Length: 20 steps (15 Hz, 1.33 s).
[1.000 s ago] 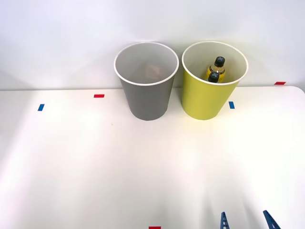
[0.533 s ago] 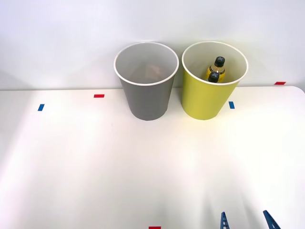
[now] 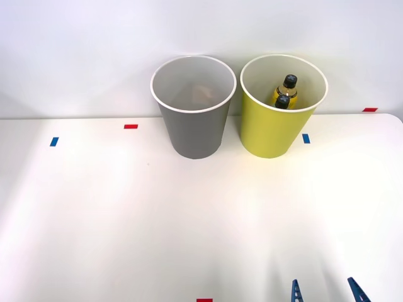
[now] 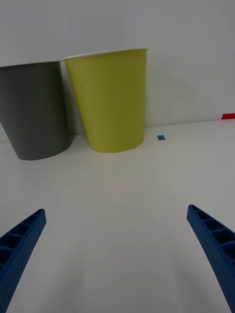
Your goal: Put cans in the gray bin, plastic bottles in the light green bin
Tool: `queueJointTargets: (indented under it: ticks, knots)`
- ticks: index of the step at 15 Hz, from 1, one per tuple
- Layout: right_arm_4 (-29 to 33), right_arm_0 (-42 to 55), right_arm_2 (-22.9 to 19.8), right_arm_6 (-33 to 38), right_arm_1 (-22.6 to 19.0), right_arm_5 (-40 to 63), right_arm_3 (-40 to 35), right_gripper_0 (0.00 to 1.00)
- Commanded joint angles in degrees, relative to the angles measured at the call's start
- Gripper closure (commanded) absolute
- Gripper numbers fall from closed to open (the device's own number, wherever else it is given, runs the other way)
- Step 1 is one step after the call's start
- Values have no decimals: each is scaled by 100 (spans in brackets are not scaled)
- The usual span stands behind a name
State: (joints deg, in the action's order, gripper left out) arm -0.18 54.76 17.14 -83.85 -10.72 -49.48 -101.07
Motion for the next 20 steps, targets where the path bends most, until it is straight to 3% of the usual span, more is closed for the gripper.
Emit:
queueJointTargets:
  ticks: [1,20]
  knots:
    - [0,0,0,0,0,0,0,0]
    - [0,0,0,0,0,0,0,0]
